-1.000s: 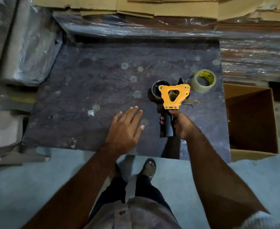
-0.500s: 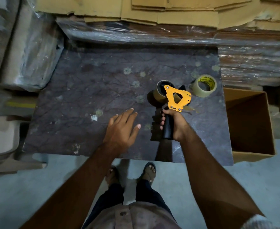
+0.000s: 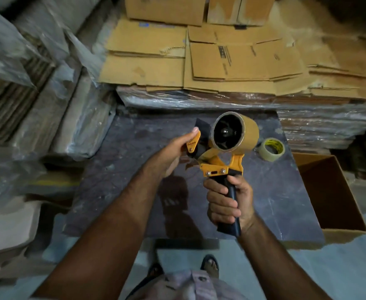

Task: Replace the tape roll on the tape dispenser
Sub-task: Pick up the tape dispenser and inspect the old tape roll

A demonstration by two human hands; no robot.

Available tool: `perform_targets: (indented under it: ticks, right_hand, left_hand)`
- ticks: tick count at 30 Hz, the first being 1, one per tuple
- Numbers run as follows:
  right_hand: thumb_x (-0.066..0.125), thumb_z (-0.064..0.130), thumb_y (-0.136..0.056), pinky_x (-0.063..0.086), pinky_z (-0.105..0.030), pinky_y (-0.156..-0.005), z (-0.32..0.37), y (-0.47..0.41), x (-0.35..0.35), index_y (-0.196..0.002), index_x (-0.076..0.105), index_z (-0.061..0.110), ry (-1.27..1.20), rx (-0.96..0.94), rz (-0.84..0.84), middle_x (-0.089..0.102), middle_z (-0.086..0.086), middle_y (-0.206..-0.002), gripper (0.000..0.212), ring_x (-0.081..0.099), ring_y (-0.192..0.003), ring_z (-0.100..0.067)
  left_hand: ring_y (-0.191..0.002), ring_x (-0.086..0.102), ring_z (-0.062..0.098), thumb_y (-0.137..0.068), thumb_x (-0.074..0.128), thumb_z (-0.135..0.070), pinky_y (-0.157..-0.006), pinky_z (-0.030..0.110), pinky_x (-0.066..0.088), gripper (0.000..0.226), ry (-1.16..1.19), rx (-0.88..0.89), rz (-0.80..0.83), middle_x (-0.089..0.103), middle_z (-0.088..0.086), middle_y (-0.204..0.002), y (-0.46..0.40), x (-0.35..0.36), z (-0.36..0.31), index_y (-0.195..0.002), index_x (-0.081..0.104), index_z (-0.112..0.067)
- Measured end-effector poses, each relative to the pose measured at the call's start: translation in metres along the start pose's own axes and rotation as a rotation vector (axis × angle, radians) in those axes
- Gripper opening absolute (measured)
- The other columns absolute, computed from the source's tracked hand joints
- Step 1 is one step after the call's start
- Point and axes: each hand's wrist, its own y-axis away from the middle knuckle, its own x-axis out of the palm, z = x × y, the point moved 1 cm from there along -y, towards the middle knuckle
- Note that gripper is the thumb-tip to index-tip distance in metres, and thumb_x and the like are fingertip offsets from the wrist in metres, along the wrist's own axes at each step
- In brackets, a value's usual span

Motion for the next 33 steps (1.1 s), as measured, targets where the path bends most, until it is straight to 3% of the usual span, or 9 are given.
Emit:
perform_targets:
  ticks: [5, 10, 15, 17, 20, 22, 24, 27, 33]
  right_hand:
    - [0.055, 0.035, -0.081, 0.044, -0.023, -0.039, -0.011, -0.018, 0.016, -0.071, 0.035, 0.017, 0.023, -0.025, 0.052, 0.032, 0.004, -0.043, 0.029, 0.037, -0.029, -0.012]
    - [0.052, 0.038, -0.079, 0.041, -0.024, -0.039, -0.021, -0.031, 0.015, -0.071, 0.034, 0.015, 0.049, -0.074, 0.017, 0.035, 0.002, -0.045, 0.030, 0.031, -0.028, -0.012]
    - [0.051, 0.040, -0.083, 0.044, -0.027, -0.044, -0.026, -0.042, 0.005, -0.078, 0.054, 0.008, 0.278, -0.220, -0.401, 0.047, -0.003, -0.053, 0.033, 0.046, -0.040, -0.017]
    - [0.057, 0.036, -0.081, 0.047, -0.028, -0.049, -0.028, -0.045, 0.002, -0.081, 0.064, 0.008, 0.382, -0.228, -0.573, 0.054, -0.004, -0.060, 0.030, 0.052, -0.047, -0.017]
    - [0.059, 0.034, -0.083, 0.051, -0.030, -0.057, -0.034, -0.051, 0.002, -0.090, 0.072, 0.008, 0.434, -0.208, -0.688, 0.065, -0.007, -0.075, 0.030, 0.060, -0.060, -0.019]
    - [0.059, 0.033, -0.085, 0.055, -0.032, -0.062, -0.038, -0.055, 0.003, -0.092, 0.073, 0.010, 0.405, -0.198, -0.692, 0.069, -0.009, -0.082, 0.028, 0.065, -0.067, -0.021]
    - [0.058, 0.031, -0.087, 0.058, -0.034, -0.064, -0.042, -0.058, 0.005, -0.085, 0.071, 0.012, 0.359, -0.183, -0.689, 0.070, -0.010, -0.082, 0.024, 0.069, -0.070, -0.023]
    - [0.056, 0.029, -0.087, 0.052, -0.030, -0.053, -0.050, -0.067, 0.011, -0.079, 0.064, 0.014, 0.330, -0.154, -0.640, 0.061, -0.005, -0.070, 0.018, 0.059, -0.053, -0.017]
    - [0.057, 0.026, -0.083, 0.039, -0.027, -0.043, -0.057, -0.074, 0.022, -0.071, 0.054, 0.015, 0.252, -0.113, -0.559, 0.045, 0.002, -0.056, 0.016, 0.040, -0.040, -0.012]
  left_hand:
    - [-0.096, 0.072, 0.019, -0.085, 0.063, -0.062, -0.083, 0.036, 0.056, 0.047, 0.036, 0.084, 0.046, 0.078, 0.003, -0.105, 0.010, -0.017, -0.012, -0.110, 0.076, -0.025]
    - [-0.088, 0.075, 0.016, -0.074, 0.072, -0.066, -0.070, 0.027, 0.059, 0.049, -0.064, 0.103, 0.030, 0.079, 0.004, -0.094, 0.022, -0.034, -0.026, -0.092, 0.080, -0.021]
    - [-0.096, 0.076, 0.031, -0.072, 0.072, -0.071, -0.099, 0.046, 0.055, 0.065, -0.254, 0.125, -0.102, 0.080, 0.012, -0.092, 0.028, -0.052, -0.041, -0.085, 0.078, -0.008]
    - [-0.090, 0.076, 0.031, -0.070, 0.074, -0.070, -0.095, 0.044, 0.054, 0.071, -0.327, 0.130, -0.158, 0.079, 0.014, -0.089, 0.029, -0.060, -0.044, -0.085, 0.072, -0.001]
    - [-0.073, 0.073, 0.013, -0.070, 0.076, -0.069, -0.075, 0.033, 0.054, 0.060, -0.447, 0.136, -0.210, 0.078, 0.006, -0.082, 0.035, -0.070, -0.049, -0.083, 0.067, -0.010]
    - [-0.077, 0.075, 0.011, -0.072, 0.075, -0.068, -0.073, 0.034, 0.056, 0.070, -0.491, 0.123, -0.208, 0.080, 0.004, -0.087, 0.041, -0.076, -0.050, -0.092, 0.070, -0.001]
    - [-0.090, 0.075, 0.018, -0.074, 0.074, -0.066, -0.089, 0.042, 0.056, 0.073, -0.495, 0.130, -0.183, 0.080, 0.006, -0.093, 0.046, -0.082, -0.051, -0.102, 0.070, 0.001]
    - [-0.097, 0.074, 0.022, -0.075, 0.074, -0.065, -0.098, 0.045, 0.051, 0.069, -0.502, 0.123, -0.151, 0.080, 0.007, -0.097, 0.054, -0.091, -0.054, -0.102, 0.073, -0.002]
    - [-0.094, 0.072, 0.014, -0.075, 0.071, -0.069, -0.075, 0.035, 0.045, 0.059, -0.547, 0.113, -0.106, 0.079, 0.001, -0.095, 0.070, -0.105, -0.064, -0.095, 0.077, -0.014]
